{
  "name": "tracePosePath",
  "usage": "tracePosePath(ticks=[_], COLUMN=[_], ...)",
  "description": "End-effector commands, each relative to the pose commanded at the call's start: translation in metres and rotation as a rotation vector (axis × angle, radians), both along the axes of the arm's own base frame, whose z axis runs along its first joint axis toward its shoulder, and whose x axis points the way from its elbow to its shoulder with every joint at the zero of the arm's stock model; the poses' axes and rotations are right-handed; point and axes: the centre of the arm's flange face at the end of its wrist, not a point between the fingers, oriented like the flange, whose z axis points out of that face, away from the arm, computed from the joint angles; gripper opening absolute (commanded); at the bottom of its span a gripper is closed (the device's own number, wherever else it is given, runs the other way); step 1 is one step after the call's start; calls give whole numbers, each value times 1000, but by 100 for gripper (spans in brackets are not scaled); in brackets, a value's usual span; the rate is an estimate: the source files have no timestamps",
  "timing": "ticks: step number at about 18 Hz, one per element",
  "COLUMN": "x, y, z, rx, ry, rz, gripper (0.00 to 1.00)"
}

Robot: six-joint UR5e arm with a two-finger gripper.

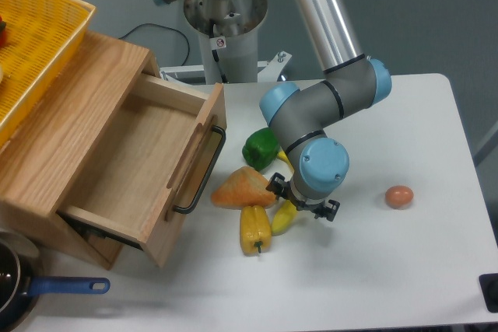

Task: Pick up the banana
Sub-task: 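Close the gripper fingers around the banana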

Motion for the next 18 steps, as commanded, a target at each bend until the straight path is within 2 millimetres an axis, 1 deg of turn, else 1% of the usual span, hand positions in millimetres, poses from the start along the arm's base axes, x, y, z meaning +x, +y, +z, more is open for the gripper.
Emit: tracePosePath(ticks=[4, 11, 12, 14, 18], x=[2, 2, 3, 3, 3], y=[-3, -3, -3, -3, -3], z=[-4, -2, -2, -2, -2], rx=[-12, -10, -11, -11, -11], ry=[-3, -1, -2, -2, -2], rz=[-1, -1, -1, -1, -1], gripper=[100, 100, 98, 90, 82])
